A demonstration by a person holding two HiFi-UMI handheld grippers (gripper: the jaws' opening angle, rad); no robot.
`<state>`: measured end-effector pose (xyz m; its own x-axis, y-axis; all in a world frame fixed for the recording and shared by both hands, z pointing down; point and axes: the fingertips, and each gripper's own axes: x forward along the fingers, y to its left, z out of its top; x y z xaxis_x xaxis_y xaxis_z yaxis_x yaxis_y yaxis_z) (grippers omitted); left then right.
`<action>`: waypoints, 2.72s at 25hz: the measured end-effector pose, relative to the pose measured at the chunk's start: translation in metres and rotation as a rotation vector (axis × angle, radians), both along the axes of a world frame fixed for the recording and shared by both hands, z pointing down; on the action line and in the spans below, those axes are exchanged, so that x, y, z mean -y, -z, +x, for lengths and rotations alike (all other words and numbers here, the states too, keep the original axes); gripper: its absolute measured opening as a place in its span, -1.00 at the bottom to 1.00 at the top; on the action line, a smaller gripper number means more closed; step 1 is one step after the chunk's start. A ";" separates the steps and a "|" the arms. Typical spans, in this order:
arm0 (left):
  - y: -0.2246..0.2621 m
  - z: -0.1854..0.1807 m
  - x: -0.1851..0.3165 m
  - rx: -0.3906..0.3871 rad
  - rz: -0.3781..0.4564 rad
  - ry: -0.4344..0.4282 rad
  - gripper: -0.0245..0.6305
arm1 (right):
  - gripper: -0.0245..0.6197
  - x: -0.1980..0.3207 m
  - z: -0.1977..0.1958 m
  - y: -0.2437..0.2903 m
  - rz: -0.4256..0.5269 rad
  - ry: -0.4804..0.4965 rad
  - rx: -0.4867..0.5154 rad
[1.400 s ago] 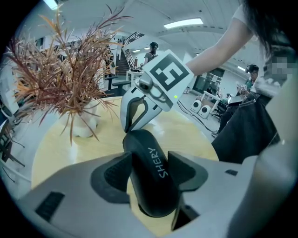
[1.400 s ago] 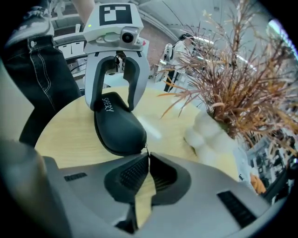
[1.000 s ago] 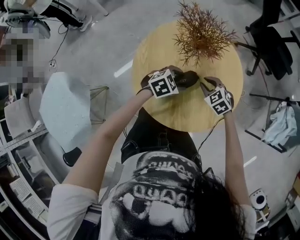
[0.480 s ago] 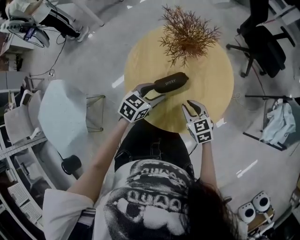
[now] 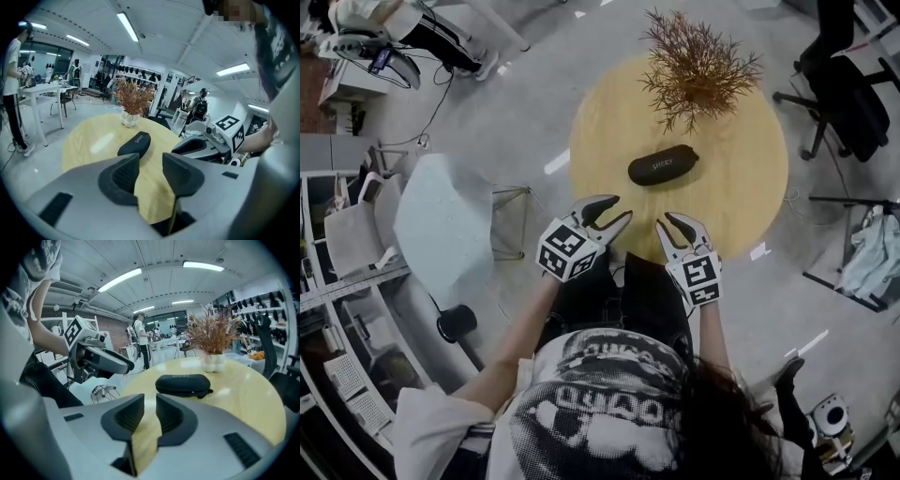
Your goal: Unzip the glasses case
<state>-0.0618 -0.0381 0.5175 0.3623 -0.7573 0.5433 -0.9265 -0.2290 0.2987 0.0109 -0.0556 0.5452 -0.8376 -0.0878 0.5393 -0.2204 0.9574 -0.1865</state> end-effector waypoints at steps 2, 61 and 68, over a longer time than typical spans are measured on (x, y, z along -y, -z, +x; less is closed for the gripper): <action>0.007 -0.004 -0.002 -0.010 0.024 0.017 -0.47 | -0.69 0.000 -0.009 0.006 0.007 0.001 0.015; 0.119 -0.105 -0.209 -0.116 0.317 -0.370 -0.83 | -0.93 -0.207 -0.127 0.140 0.186 -0.426 0.167; 0.121 -0.073 -0.215 -0.102 0.313 -0.375 -0.83 | -0.93 -0.213 -0.098 0.138 0.161 -0.410 0.158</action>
